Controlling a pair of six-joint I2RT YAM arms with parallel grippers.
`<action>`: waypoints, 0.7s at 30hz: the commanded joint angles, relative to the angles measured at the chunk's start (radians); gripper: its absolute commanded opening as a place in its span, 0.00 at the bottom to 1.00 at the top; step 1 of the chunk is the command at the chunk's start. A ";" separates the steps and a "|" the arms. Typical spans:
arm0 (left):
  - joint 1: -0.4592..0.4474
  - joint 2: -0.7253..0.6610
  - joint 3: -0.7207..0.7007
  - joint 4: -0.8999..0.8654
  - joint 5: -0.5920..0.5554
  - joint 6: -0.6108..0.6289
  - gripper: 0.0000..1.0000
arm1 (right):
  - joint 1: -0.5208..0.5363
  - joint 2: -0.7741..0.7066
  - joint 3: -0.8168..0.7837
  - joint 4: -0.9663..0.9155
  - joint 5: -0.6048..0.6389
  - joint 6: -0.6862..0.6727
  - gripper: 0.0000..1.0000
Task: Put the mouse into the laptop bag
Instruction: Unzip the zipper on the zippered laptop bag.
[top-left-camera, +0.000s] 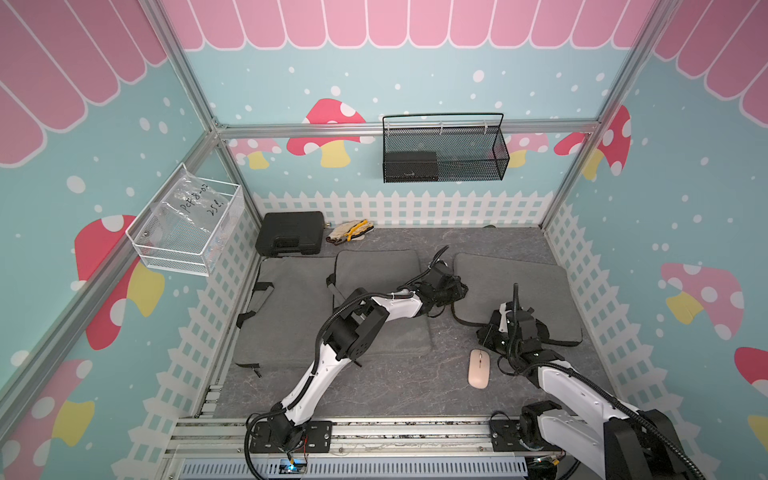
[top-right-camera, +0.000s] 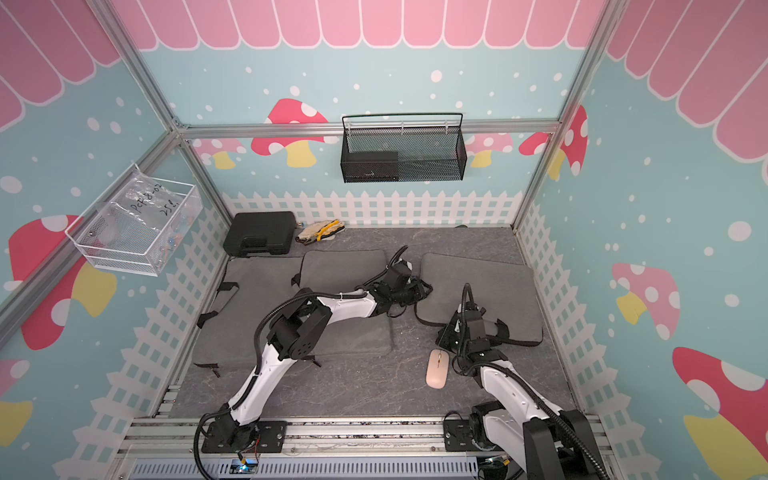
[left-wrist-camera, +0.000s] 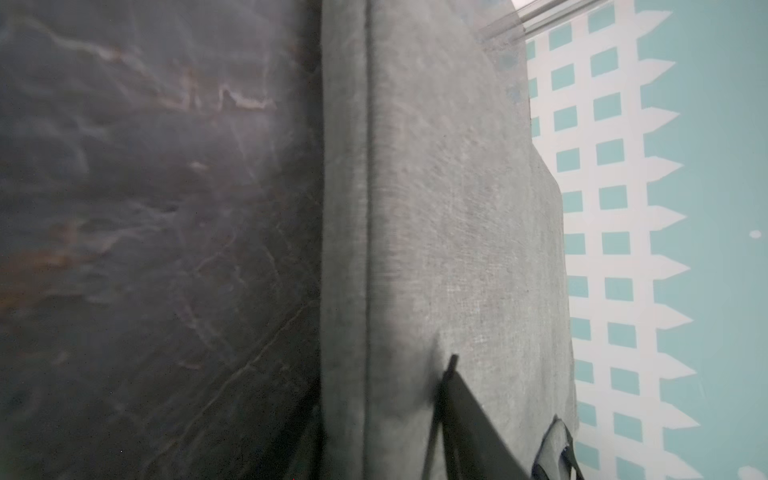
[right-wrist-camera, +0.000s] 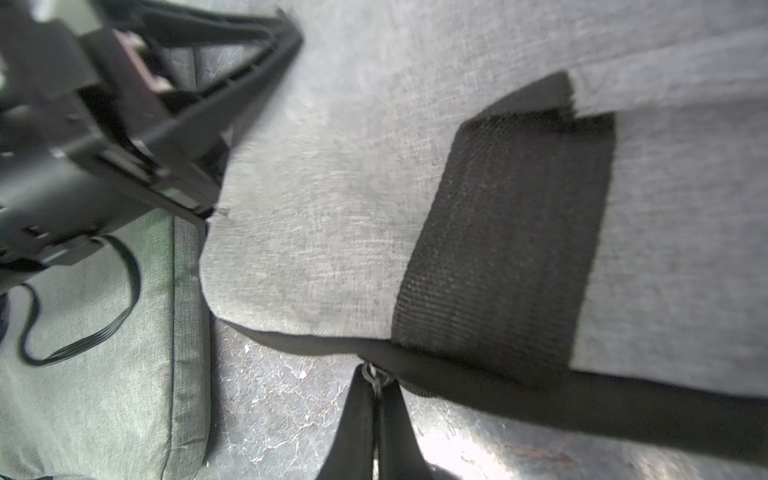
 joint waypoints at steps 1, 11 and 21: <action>-0.003 0.055 0.035 -0.065 0.074 -0.004 0.12 | 0.037 0.013 0.016 0.026 -0.044 -0.011 0.00; -0.011 0.053 0.071 -0.100 0.057 0.030 0.00 | 0.233 0.232 0.171 0.128 -0.023 0.021 0.00; -0.011 -0.017 0.002 -0.066 0.026 0.052 0.00 | 0.265 0.363 0.238 0.185 -0.032 0.037 0.00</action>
